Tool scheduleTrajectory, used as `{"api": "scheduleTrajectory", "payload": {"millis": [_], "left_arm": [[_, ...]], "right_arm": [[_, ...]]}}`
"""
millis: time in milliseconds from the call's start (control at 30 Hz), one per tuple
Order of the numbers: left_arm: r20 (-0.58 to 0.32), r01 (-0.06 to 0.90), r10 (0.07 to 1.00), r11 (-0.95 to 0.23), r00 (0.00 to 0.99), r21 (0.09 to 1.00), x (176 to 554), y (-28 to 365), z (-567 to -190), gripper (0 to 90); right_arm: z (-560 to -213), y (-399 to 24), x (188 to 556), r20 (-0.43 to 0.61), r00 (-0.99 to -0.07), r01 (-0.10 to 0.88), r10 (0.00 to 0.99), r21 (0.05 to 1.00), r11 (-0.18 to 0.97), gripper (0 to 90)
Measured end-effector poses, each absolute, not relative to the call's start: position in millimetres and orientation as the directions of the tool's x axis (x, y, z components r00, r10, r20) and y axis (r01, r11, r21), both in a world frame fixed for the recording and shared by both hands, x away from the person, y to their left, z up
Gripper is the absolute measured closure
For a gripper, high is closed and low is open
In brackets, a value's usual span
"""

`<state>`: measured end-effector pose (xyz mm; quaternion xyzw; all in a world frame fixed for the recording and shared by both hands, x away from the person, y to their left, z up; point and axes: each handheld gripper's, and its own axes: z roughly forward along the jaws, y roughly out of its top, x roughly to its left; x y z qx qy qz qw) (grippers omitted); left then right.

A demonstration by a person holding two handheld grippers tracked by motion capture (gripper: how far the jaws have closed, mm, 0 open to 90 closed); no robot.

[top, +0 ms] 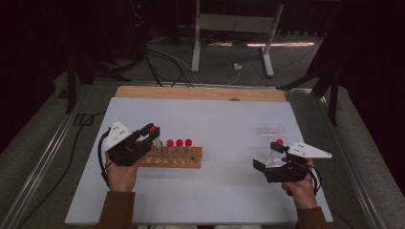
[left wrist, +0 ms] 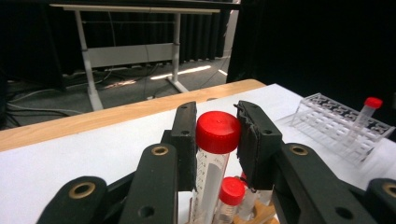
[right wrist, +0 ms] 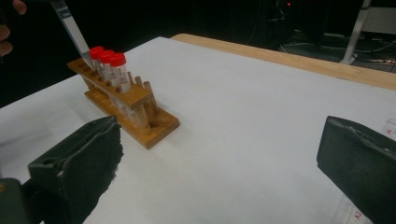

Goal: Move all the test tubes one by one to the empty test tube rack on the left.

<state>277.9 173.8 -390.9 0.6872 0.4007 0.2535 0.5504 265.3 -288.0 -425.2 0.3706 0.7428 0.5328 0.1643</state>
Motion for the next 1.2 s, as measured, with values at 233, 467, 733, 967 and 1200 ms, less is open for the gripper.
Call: {"api": "scheduleTrajectory", "payload": {"millis": [233, 467, 733, 967, 1200], "left_arm": [[-0.093, 0.284, 0.832, -0.08, 0.547, 0.956, 280.8, 173.4, -396.6, 70.9], [-0.1, 0.308, 0.833, -0.088, 0.545, 0.947, 282.6, 170.7, -406.0, 70.9], [-0.087, 0.334, 0.836, -0.119, 0.541, 0.935, 282.5, 166.9, -417.9, 70.9], [-0.102, 0.367, 0.839, -0.123, 0.535, 0.922, 284.2, 166.6, -430.8, 70.8], [-0.11, 0.386, 0.843, -0.121, 0.526, 0.915, 283.8, 168.1, -438.4, 70.8]], "right_arm": [[-425.7, -287.7, 265.7, 0.148, -0.674, 0.375, 0.724, 0.913, 0.163, 0.0], [-424.9, -289.8, 265.4, 0.149, -0.671, 0.374, 0.726, 0.914, 0.158, 0.0], [-423.3, -292.1, 264.7, 0.15, -0.67, 0.37, 0.727, 0.917, 0.152, 0.0], [-423.1, -293.2, 264.4, 0.152, -0.67, 0.37, 0.727, 0.917, 0.149, 0.0], [-423.3, -293.6, 264.5, 0.151, -0.671, 0.369, 0.726, 0.917, 0.151, 0.0]]}}
